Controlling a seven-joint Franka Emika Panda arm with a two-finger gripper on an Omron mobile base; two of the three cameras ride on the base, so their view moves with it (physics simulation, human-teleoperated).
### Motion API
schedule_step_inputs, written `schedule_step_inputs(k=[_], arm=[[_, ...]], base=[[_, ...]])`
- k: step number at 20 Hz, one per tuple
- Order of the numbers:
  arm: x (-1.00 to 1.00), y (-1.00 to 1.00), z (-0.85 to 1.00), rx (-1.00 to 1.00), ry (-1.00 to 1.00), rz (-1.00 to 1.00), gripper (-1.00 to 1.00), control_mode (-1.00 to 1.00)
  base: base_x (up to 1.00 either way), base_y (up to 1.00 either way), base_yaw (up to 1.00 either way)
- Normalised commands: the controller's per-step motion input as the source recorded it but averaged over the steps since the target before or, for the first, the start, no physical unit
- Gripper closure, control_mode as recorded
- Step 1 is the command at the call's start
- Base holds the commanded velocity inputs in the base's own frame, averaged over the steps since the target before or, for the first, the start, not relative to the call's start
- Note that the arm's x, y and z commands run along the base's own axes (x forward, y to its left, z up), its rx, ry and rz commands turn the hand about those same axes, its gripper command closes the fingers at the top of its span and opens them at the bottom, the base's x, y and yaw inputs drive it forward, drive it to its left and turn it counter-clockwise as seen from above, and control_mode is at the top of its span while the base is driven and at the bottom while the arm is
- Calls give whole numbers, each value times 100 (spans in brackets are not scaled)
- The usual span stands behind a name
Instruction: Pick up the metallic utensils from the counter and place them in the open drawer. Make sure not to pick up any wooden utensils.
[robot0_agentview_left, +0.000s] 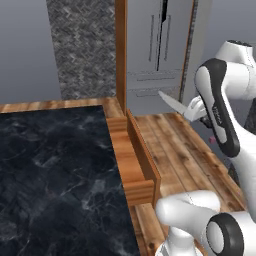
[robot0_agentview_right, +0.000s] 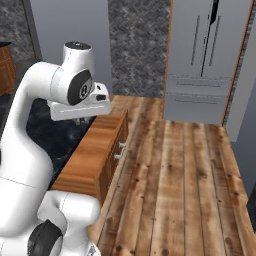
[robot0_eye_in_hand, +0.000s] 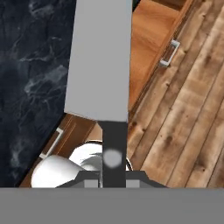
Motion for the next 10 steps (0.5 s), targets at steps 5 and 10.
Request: schedule_step_inputs(k=[5, 10], arm=[[53, 0, -35, 1, 8, 26, 100, -100], [88, 0, -60, 0, -4, 5, 100, -100]], base=[[0, 0, 0], [0, 0, 0]])
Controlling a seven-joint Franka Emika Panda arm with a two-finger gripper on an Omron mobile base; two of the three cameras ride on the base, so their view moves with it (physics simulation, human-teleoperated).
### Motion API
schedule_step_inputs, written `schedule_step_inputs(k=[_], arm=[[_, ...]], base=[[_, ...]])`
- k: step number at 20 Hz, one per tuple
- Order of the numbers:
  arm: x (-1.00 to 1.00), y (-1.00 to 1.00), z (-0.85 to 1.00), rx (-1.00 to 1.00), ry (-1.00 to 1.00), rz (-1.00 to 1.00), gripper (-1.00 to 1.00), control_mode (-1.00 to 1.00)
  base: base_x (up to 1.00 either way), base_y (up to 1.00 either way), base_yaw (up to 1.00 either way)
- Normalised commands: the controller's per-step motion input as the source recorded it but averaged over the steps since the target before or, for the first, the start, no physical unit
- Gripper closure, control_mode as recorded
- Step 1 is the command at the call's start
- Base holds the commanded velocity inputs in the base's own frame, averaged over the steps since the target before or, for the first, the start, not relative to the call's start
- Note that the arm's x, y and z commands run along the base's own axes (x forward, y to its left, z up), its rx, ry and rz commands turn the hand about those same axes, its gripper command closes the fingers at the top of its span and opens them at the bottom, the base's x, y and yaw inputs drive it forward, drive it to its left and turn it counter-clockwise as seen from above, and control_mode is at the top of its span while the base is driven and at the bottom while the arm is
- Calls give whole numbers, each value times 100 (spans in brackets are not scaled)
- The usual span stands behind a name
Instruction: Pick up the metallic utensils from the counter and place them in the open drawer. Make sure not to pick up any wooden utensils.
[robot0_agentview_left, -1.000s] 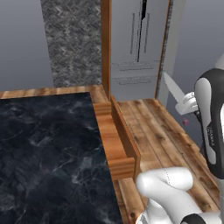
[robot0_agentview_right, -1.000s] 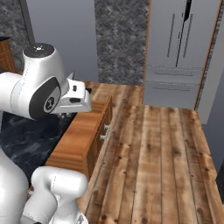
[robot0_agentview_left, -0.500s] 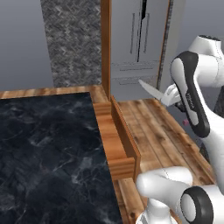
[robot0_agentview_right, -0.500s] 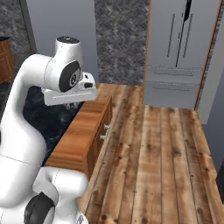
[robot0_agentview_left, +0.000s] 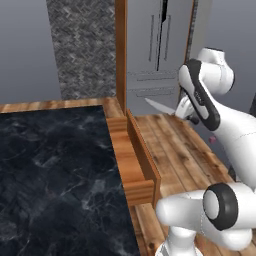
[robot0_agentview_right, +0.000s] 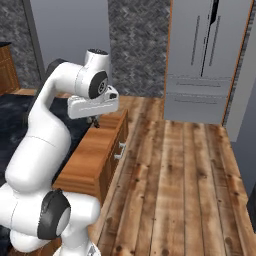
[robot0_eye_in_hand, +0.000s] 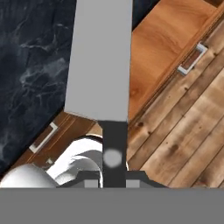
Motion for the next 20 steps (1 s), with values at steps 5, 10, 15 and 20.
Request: schedule_step_inputs(k=[5, 10, 15, 20], arm=[[34, 3, -75, 0, -25, -7, 100, -100], [6, 35, -52, -4, -23, -35, 100, -100], [41, 33, -18, -5, 9, -33, 100, -100], [100, 1, 3, -7, 32, -18, 100, -100]], base=[[0, 0, 0], [0, 0, 0], [0, 0, 0], [0, 0, 0]])
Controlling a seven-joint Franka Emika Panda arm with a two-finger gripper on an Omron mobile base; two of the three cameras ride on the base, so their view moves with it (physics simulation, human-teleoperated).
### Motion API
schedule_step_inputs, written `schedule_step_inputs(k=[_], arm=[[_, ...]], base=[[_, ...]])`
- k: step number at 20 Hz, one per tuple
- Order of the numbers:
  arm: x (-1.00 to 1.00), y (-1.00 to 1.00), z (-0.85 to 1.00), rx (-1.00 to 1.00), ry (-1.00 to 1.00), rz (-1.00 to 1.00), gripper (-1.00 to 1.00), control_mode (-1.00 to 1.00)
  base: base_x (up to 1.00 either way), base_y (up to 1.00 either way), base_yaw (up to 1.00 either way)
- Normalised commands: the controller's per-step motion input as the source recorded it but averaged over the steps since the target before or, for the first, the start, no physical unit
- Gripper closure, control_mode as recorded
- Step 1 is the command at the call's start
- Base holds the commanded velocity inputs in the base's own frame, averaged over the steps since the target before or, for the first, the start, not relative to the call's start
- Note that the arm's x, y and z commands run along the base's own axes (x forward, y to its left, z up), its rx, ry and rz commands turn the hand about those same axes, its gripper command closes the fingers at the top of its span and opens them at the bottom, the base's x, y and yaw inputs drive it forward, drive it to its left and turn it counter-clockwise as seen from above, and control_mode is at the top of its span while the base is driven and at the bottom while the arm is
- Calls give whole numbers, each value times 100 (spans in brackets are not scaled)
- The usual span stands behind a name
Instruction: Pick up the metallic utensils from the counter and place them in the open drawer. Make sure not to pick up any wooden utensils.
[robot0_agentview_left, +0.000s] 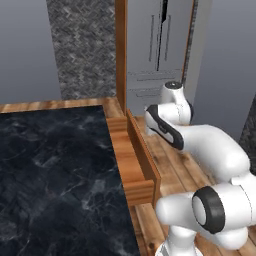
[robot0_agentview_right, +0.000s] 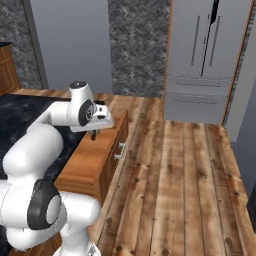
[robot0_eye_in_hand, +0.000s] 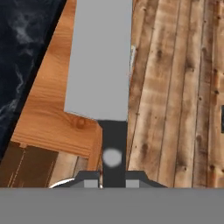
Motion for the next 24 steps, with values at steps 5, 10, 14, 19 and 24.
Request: schedule_step_inputs(k=[5, 10, 14, 19, 24], arm=[[62, 0, -4, 0, 7, -4, 100, -100], [10, 0, -23, 5, -1, 0, 100, -100], [0, 4, -79, 5, -20, 0, 100, -100], [45, 17, -61, 0, -19, 0, 100, -100], [63, 4, -41, 0, -5, 0, 100, -100]], base=[[0, 0, 0], [0, 0, 0], [0, 0, 0], [0, 0, 0], [0, 0, 0]])
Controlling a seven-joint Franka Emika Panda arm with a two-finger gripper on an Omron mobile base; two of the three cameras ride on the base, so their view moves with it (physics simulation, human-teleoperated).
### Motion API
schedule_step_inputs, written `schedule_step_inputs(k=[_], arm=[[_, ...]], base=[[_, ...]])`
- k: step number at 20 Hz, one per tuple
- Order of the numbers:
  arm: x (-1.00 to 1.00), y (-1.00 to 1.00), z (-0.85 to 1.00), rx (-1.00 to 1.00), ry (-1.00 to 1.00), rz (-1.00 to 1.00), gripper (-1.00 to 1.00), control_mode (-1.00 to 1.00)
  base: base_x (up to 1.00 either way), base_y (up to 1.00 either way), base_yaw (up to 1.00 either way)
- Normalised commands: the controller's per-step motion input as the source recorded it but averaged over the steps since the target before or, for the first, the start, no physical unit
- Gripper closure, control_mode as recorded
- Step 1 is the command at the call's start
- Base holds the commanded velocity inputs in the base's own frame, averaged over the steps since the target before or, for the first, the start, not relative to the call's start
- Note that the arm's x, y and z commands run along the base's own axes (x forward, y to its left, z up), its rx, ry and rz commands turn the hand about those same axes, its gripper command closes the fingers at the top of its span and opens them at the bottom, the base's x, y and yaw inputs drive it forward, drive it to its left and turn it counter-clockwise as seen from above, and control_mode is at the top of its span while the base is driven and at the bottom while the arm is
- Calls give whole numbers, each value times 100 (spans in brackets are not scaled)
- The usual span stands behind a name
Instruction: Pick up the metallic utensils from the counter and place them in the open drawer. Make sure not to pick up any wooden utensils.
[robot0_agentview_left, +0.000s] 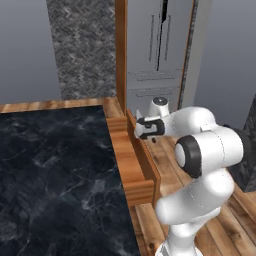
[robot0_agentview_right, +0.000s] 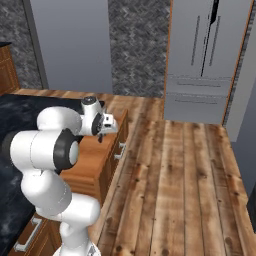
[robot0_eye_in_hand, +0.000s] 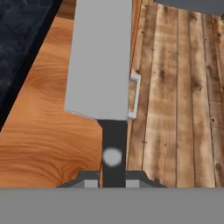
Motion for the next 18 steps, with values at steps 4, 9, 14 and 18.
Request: schedule_step_inputs(k=[4, 9, 14, 18], arm=[[2, 0, -39, 3, -7, 0, 100, -100], [-17, 0, -15, 2, 0, 0, 100, -100], [-3, 0, -19, 2, 2, 0, 100, -100], [28, 0, -23, 0, 8, 0, 100, -100]], base=[[0, 0, 0], [0, 0, 0], [0, 0, 0], [0, 0, 0]])
